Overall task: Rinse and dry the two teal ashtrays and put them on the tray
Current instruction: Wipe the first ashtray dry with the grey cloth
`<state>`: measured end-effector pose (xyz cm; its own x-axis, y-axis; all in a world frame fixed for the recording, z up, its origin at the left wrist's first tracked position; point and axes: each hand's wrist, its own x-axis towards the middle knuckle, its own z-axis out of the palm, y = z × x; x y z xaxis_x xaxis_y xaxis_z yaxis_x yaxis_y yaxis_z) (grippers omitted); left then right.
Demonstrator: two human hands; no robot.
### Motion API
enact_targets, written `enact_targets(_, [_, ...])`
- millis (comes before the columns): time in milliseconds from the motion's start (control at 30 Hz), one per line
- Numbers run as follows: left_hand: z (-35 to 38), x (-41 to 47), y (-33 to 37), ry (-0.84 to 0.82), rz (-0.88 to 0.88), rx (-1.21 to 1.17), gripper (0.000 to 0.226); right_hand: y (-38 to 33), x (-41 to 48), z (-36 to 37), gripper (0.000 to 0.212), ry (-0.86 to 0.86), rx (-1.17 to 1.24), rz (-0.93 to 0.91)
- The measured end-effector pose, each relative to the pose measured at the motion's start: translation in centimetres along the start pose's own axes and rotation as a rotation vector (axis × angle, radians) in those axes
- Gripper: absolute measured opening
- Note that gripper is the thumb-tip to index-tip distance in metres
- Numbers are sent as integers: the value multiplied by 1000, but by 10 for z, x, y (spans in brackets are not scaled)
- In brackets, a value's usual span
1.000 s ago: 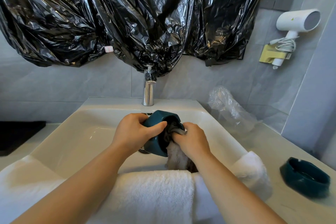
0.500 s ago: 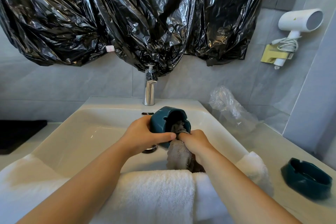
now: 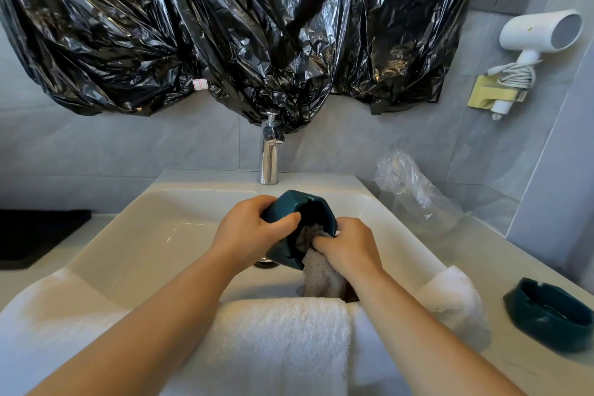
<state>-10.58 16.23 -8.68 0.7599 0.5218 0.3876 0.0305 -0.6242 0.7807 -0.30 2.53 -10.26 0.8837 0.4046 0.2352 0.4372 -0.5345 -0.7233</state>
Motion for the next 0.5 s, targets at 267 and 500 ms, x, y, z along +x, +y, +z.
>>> enact_targets(267, [-3, 1, 0, 75, 55, 55, 34, 1, 4, 8, 20, -58, 32, -69])
enact_targets(500, [-1, 2, 1, 151, 13, 17, 40, 2, 5, 12, 32, -340, 314, 49])
